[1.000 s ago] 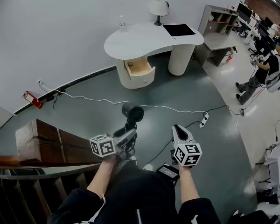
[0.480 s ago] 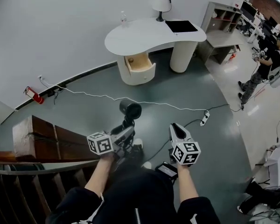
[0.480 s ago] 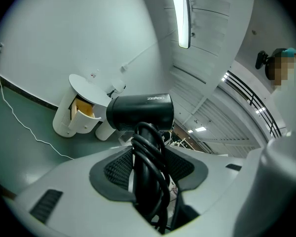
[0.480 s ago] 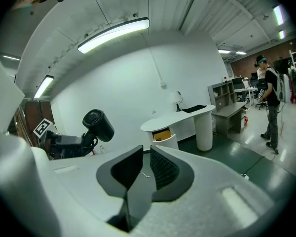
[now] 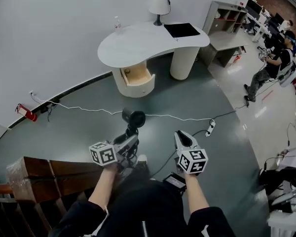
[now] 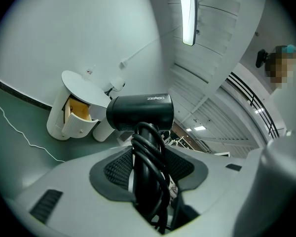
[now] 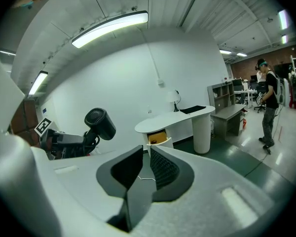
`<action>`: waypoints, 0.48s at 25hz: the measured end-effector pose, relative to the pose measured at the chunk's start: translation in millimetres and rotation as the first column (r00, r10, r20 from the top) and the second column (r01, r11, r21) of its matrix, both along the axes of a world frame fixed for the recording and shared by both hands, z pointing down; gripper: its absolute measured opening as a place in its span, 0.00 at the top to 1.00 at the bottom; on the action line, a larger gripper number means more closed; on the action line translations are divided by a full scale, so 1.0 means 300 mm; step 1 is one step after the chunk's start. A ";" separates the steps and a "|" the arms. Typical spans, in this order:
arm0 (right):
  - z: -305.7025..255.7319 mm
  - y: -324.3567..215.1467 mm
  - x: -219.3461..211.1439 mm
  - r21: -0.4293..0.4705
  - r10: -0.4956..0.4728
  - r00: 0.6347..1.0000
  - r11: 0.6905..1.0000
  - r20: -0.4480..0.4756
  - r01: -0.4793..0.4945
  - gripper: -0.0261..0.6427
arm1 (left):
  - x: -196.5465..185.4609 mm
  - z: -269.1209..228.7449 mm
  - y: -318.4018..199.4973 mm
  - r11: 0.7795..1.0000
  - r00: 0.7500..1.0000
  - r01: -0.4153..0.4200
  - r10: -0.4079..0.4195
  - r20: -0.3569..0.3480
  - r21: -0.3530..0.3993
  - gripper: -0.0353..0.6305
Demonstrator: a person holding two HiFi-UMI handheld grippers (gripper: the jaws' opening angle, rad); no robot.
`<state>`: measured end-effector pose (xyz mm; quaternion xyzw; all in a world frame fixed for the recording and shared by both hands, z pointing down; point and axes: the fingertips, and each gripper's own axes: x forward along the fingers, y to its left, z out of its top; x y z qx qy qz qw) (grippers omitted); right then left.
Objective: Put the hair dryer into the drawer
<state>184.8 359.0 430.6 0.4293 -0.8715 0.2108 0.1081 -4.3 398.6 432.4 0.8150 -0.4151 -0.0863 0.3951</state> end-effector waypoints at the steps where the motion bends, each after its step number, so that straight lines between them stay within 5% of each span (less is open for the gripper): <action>1: 0.000 -0.023 -0.007 0.001 0.004 1.000 1.000 -0.002 -0.004 0.91 | -0.004 0.002 -0.027 1.000 1.000 -0.007 0.007 0.003 0.000 0.64; 12: -0.004 -0.260 -0.107 -0.007 0.040 0.999 0.999 -0.023 -0.041 0.91 | -0.062 0.011 -0.300 0.997 0.997 -0.081 0.081 0.005 -0.002 0.64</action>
